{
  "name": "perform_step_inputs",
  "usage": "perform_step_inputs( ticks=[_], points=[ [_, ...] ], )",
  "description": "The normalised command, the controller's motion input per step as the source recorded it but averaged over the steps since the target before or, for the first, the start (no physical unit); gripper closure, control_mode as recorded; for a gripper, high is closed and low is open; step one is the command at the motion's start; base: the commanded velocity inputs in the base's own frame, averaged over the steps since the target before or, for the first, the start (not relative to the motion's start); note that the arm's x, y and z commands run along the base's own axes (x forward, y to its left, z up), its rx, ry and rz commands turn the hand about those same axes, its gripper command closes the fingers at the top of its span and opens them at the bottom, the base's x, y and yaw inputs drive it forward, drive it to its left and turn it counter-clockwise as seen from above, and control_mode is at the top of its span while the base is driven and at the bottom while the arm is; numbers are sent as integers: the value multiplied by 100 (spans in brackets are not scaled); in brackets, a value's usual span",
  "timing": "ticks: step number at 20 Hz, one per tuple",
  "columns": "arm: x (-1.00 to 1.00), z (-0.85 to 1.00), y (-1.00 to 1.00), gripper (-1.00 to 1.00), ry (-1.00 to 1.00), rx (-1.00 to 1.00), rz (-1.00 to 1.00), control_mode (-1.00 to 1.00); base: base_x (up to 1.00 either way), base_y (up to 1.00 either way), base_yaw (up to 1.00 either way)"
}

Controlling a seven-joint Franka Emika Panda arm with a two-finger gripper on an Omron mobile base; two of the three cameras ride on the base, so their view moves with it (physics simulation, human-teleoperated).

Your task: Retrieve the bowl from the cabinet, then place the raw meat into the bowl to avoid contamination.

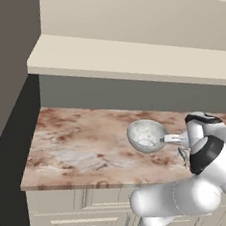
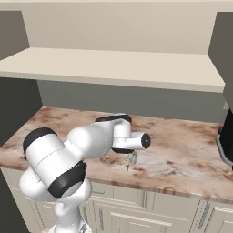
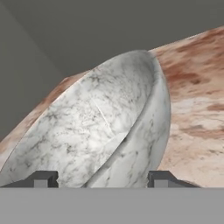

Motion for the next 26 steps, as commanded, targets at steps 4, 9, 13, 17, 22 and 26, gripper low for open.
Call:
perform_step_inputs(
  ticks=[4,9,13,17,22,26],
  points=[
    [0,0,0,-100,0,0,0,-100,0,0,0],
    [0,3,0,-100,0,0,-1,-100,0,0,0],
    [0,14,0,-100,0,0,-4,-100,0,0,0],
    [0,22,0,-100,1,0,-4,-100,0,0,0],
    [0,24,0,-100,6,0,-5,-100,0,0,0],
    [0,29,0,-100,10,0,-5,-100,0,0,0]
  ],
)
